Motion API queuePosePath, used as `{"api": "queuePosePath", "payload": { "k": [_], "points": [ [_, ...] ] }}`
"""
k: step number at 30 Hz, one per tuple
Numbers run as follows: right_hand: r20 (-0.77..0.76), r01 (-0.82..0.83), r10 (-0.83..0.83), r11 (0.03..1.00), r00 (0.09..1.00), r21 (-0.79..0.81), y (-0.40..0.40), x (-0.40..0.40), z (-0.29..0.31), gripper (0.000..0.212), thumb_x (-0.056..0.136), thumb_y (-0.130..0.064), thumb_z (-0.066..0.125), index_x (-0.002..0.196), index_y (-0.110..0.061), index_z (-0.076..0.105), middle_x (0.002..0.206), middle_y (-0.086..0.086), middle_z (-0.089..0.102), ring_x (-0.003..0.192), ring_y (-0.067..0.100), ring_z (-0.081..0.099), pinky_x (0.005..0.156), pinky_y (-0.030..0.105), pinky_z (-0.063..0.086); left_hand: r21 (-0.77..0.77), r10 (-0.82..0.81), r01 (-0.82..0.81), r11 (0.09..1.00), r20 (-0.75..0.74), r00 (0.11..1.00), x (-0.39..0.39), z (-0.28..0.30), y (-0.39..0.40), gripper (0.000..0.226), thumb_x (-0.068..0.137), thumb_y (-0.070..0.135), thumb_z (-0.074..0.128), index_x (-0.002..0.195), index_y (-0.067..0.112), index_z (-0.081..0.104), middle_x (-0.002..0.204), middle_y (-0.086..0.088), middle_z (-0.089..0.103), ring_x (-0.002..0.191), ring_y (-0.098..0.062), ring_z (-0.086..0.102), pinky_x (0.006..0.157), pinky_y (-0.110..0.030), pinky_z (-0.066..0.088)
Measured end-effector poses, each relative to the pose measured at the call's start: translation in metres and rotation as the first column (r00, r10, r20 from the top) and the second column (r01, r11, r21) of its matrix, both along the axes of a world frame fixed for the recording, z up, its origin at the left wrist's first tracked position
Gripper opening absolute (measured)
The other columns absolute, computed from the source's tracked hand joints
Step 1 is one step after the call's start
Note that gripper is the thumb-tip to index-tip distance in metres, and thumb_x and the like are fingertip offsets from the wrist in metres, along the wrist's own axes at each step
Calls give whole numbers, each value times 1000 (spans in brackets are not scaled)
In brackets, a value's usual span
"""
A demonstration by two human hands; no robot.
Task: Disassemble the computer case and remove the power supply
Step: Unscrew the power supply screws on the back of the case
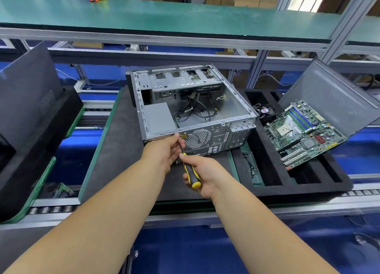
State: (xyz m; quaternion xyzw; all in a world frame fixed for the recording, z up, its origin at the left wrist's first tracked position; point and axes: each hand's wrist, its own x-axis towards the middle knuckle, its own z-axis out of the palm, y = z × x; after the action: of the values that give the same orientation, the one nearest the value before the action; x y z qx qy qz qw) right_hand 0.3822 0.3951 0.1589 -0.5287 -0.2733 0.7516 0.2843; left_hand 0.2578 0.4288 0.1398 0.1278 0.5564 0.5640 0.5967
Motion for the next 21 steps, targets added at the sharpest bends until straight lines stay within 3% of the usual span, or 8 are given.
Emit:
{"api": "queuePosePath", "payload": {
  "k": [11, 14, 18, 21],
  "points": [
    [65, -5, 6, 1000, 998, -9, 2, 2, -7, 17, 83, -21, 77, 86, -13, 63, 47, -4, 52, 37, 9, 48, 42, 19, 43, -12, 3, -3, 1000, 44, 999, 1, -3, -1, 10, 93, 19, 64, 88, 10, 68, 65, 4, 72, 57, -2, 68, 46, -11, 48],
    [4, -17, 17, 999, 1000, -42, 0, 3, -7, 19, 85, -25, 74, 82, -11, 62, 56, 0, 53, 42, 10, 49, 43, 21, 42, -10, -1, 2, 1000, 53, 999, 0, -2, -1, 10, 93, 18, 64, 88, 10, 67, 66, 3, 73, 58, -2, 68, 47, -12, 49],
    [-131, -44, 31, 994, 991, -96, -1, 7, -4, 34, 96, -31, 55, 86, -1, 67, 61, 4, 58, 48, 10, 50, 47, 21, 44, -9, 1, 0, 1000, 81, 997, -1, -1, -2, 9, 92, 16, 64, 89, 9, 68, 70, 1, 74, 61, -4, 69, 50, -13, 51],
    [-97, -13, 8, 999, 995, -44, -2, 7, -5, 32, 98, -26, 56, 84, -1, 69, 60, 3, 61, 48, 9, 53, 48, 20, 46, -15, -8, 9, 1000, 93, 996, -1, 1, -2, 10, 93, 16, 62, 89, 9, 68, 70, 1, 74, 61, -5, 70, 48, -13, 50]
  ]
}}
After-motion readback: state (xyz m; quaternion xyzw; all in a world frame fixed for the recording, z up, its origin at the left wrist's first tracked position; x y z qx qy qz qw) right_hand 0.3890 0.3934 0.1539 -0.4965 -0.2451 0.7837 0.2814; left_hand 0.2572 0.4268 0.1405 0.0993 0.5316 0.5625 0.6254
